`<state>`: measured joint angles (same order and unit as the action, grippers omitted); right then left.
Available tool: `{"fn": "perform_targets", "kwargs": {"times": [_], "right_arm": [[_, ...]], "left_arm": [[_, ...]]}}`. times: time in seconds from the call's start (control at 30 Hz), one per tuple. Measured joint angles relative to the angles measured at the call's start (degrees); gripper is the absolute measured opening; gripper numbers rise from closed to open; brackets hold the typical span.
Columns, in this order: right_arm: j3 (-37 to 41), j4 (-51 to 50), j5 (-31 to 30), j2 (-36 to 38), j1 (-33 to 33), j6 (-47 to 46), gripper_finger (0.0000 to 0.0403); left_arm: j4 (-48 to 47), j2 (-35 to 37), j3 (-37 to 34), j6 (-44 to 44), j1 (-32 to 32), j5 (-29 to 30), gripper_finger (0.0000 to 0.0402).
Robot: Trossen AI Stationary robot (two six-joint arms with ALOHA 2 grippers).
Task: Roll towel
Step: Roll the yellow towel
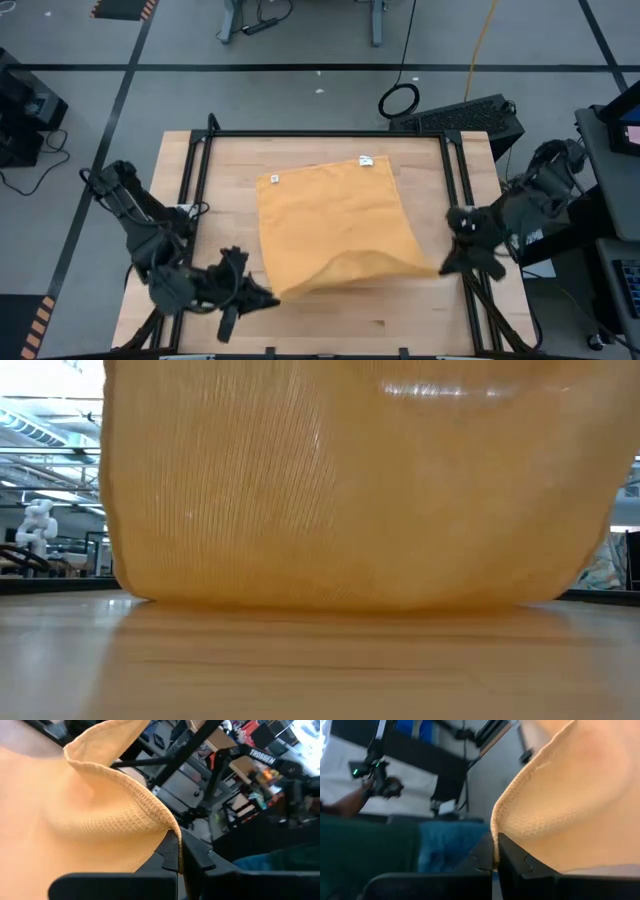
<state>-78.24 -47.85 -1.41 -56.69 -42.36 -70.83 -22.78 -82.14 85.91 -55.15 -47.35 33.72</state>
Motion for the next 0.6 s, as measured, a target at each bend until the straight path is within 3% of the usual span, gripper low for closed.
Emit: {"fn": "perform_targets", "kwargs": {"times": [0.17, 0.33, 0.47, 0.6], "right_arm": [[0.0, 5.6, -0.29, -3.53, -5.71, -2.54, 0.0], [0.0, 7.93, -1.93, -4.54, -7.33, -3.4, 0.0], [0.0, 5.56, -3.65, -3.77, -7.26, -3.04, 0.0], [-0.02, -3.72, -9.16, -3.19, -5.67, -0.86, 0.0]], "left_arm": [[1.49, -1.76, 2.17, -1.31, -3.3, 0.43, 0.0003], [-1.05, -1.65, 2.8, 0.32, -4.19, 3.31, 0.0003], [-7.43, -1.36, 2.8, -0.04, -3.56, 7.64, 0.0003], [-19.2, -1.39, 2.8, -2.28, -1.16, 8.99, 0.0003]]}}
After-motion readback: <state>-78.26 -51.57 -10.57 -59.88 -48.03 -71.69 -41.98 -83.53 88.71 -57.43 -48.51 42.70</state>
